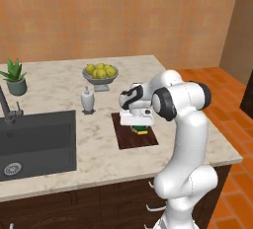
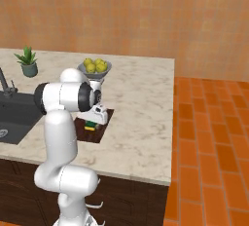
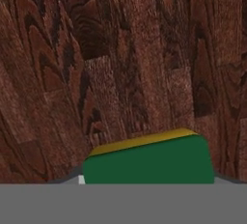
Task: Pick up the sponge from the counter and clean the cutting board by briefly scrubbing or pressing down on the cutting board. Once finished, release the sponge.
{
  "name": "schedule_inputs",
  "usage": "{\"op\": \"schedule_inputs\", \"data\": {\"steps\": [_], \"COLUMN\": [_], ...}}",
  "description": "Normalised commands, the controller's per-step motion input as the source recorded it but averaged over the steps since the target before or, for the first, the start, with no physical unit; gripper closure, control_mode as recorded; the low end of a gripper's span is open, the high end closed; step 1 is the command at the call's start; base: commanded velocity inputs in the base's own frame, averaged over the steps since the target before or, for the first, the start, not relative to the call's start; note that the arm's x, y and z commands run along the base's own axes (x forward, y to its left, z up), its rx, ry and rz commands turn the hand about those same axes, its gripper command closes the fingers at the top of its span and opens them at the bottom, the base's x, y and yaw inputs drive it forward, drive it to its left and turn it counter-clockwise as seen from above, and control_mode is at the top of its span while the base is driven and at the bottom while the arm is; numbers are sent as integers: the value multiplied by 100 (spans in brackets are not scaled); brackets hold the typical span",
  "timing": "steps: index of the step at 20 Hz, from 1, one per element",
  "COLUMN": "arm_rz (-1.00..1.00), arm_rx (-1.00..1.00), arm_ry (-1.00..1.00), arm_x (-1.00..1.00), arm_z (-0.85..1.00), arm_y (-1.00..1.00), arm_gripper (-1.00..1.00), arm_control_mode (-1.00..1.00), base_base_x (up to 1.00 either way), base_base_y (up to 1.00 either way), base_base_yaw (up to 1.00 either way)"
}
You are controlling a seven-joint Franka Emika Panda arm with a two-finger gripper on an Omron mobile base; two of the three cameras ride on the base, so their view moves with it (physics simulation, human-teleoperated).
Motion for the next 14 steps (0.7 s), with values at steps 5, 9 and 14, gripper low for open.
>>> {"op": "schedule_inputs", "data": {"steps": [5, 9, 14], "arm_rz": [-1, -4, -3], "arm_rx": [0, 0, -2], "arm_ry": [-1, 0, 3], "arm_x": [6, 24, 6], "arm_z": [0, -11, -67], "arm_y": [-42, -24, 0], "arm_gripper": [100, 100, 100], "arm_control_mode": [-100, -100, -100], "base_base_x": [0, 0, 0], "base_base_y": [0, 0, 0], "base_base_yaw": [0, 0, 0]}}
